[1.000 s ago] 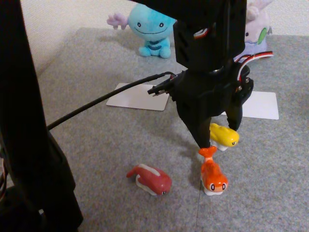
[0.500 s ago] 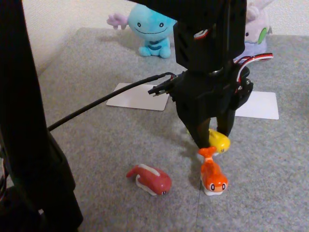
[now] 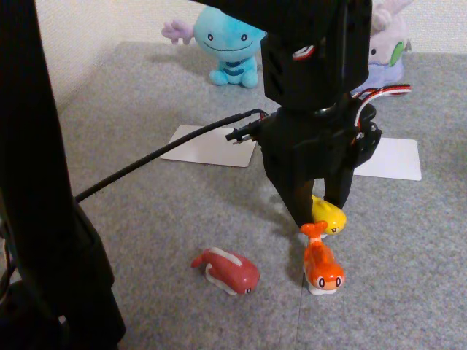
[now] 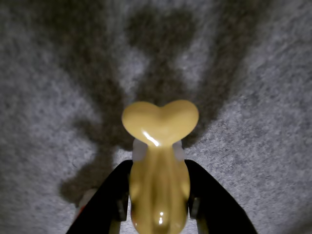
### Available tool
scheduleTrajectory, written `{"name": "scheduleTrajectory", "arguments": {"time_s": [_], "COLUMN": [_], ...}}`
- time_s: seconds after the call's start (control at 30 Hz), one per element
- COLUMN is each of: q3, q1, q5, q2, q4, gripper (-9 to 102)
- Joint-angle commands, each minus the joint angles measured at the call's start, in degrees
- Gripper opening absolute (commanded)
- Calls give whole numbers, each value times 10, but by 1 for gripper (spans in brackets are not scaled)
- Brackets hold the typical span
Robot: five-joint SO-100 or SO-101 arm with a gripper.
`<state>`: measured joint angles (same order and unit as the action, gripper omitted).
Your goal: Wooper wants to eat egg sudhi, and Goomy wants to eat shrimp sushi
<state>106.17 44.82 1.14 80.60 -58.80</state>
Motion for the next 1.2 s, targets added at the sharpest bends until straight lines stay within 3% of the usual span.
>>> {"name": "scheduleTrajectory", "arguments": {"time_s": [0.0, 0.17, 0.37, 0.7, 0.9, 1.17], "q3": [-22, -22, -22, -22, -22, -69], "q1": [-18, -83, -228, -420, -451, -417], "q5": [41, 173, 386, 713, 818, 848], "q2": [40, 109, 192, 215, 214, 128], "q4": [-3, -54, -115, -95, -37, -3], "gripper": [3, 3, 3, 3, 3, 3]}}
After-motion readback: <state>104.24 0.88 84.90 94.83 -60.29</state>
